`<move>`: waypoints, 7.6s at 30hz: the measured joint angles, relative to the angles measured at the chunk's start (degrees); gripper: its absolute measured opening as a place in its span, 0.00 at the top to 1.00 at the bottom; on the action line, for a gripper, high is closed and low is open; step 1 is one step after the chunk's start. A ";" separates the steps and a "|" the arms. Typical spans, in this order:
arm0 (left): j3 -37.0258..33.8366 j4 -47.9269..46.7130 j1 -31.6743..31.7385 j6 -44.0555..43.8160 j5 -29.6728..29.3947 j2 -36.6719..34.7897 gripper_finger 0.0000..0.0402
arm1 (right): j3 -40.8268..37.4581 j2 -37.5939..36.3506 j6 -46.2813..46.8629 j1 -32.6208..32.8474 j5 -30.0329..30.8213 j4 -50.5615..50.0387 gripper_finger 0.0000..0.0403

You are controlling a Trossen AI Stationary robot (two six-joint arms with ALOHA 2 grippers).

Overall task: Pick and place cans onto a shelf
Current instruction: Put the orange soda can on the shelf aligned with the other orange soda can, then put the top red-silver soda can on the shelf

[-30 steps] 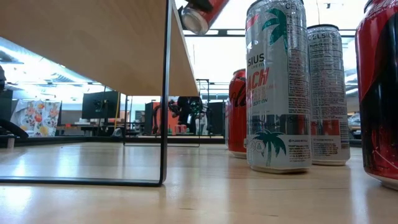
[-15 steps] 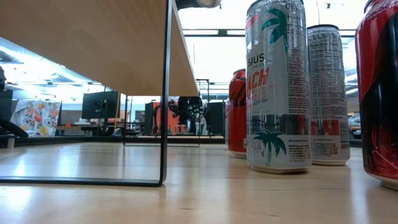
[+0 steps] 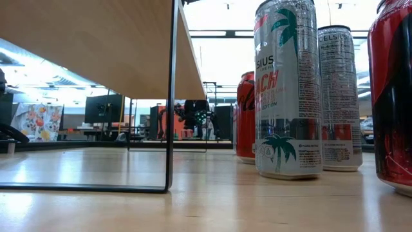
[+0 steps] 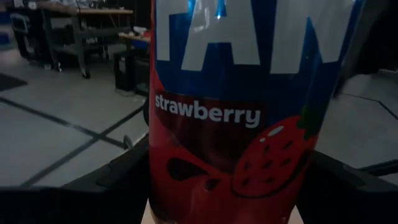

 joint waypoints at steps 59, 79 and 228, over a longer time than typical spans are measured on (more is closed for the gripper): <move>13.41 -57.82 -10.18 -9.91 -19.22 -15.23 0.15 | -2.31 17.24 -8.37 -2.58 -1.44 18.47 0.23; 2.47 -53.28 -19.06 -20.67 -19.33 -27.89 0.20 | -2.31 30.16 -6.26 -3.98 -0.70 24.01 0.22; 7.58 -40.11 1.64 -10.91 -6.87 -17.94 0.24 | 11.57 15.19 -19.95 -15.61 -4.06 -27.59 0.13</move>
